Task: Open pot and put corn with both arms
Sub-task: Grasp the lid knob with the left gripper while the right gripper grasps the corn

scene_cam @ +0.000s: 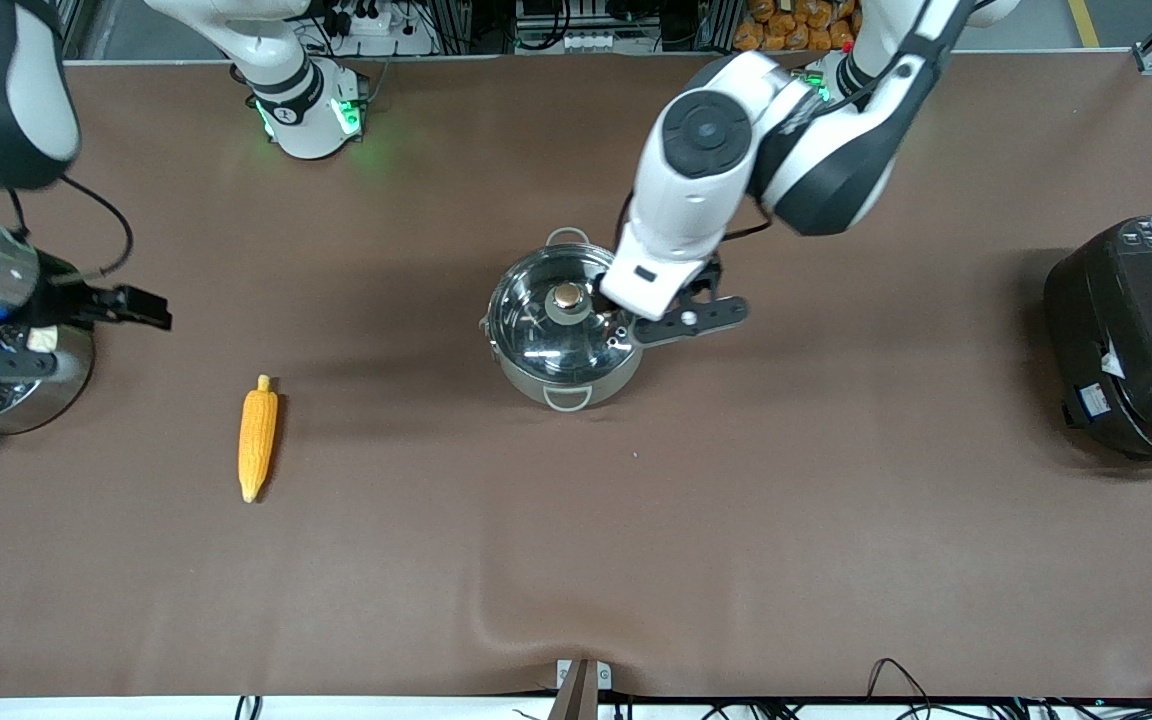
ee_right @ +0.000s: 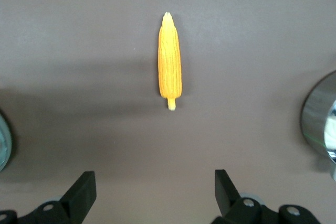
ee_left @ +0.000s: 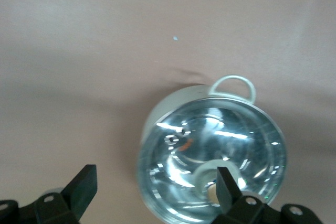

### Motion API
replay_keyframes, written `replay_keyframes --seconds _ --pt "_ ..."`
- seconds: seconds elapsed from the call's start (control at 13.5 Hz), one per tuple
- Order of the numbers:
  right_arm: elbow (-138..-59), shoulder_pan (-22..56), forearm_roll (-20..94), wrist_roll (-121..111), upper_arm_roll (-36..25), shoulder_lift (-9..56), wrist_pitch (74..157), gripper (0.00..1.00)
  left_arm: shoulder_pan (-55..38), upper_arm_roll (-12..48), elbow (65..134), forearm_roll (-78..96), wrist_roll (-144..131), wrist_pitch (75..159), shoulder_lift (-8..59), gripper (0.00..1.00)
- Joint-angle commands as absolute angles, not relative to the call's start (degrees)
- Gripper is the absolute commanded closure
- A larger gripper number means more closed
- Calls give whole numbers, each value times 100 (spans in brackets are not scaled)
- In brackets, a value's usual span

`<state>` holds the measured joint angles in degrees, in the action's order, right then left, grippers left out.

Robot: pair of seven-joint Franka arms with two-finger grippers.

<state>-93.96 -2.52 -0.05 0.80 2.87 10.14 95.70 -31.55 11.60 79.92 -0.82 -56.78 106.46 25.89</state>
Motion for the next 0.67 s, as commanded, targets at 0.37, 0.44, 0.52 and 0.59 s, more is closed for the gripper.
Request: replay_keyframes --seconds 0.37,0.44,0.52,0.59 --pt "-10001 -378 18 -559 352 2310 11177 0 -3989 828 7427 -35 -6591 10898 3277 0" --pt "-10115 -387 18 -719 352 2399 11476 0 -4216 652 7427 -26 -6687 10907 3313 0" --pt "-10229 -352 0 -729 352 2478 11835 0 -4410 502 7435 -35 -6688 10907 3366 0" --pt "-10344 -334 -113 -738 343 2566 12169 0 -4543 397 7444 -44 -6688 10899 3462 0"
